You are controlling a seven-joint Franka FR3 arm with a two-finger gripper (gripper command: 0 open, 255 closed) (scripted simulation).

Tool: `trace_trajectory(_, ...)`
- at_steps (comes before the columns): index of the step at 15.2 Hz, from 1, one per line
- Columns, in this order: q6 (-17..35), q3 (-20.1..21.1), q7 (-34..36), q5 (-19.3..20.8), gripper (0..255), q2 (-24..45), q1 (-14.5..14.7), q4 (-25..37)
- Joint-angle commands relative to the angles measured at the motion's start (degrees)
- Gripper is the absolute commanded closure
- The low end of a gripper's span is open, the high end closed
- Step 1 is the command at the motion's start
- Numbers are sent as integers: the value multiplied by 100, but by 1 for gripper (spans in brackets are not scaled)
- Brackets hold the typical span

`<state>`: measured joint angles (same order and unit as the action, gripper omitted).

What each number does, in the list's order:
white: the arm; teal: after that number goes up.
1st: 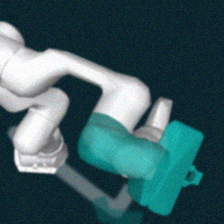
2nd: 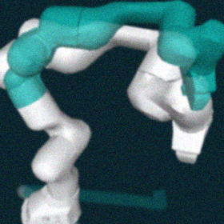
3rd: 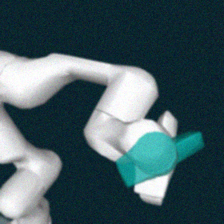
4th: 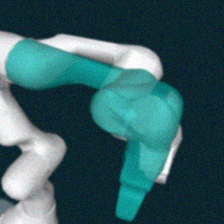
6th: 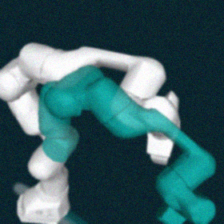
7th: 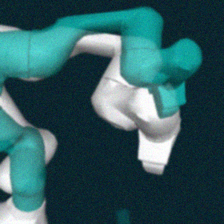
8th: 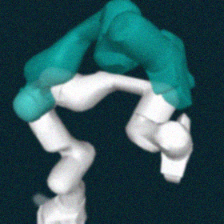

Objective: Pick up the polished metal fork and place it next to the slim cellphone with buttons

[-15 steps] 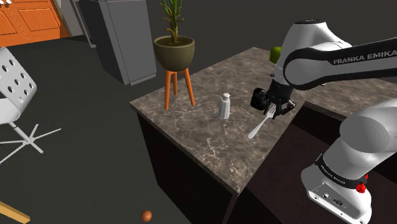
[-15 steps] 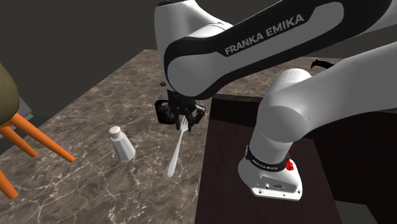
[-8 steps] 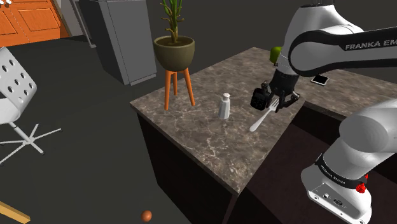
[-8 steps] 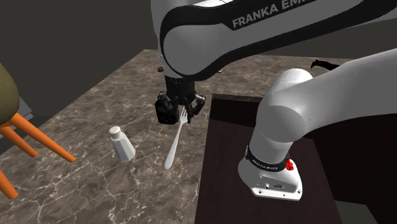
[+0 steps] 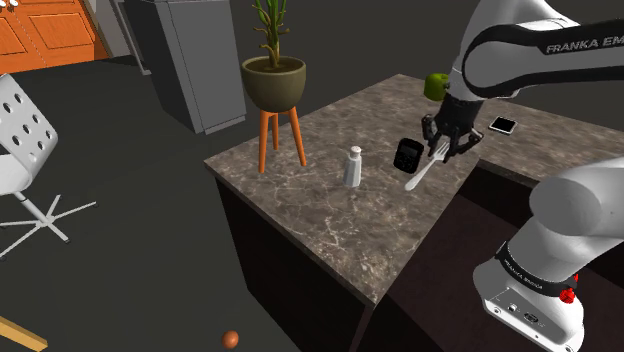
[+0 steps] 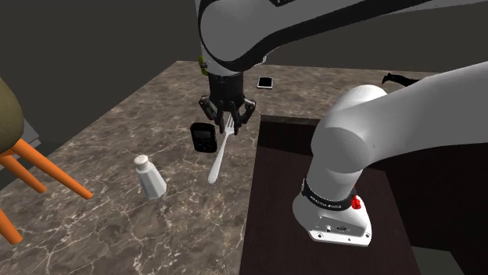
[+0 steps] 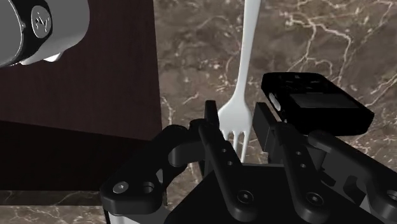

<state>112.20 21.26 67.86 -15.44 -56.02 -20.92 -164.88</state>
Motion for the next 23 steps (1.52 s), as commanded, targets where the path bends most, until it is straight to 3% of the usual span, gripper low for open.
trace_trajectory(1,108,-251,-314,226,255,119,-245,8)
trace_trajectory(12,980,-1473,-1836,1317,255,1670,-1536,694)
trace_trajectory(23,1468,-2379,-2995,1816,255,3678,-2208,2242)
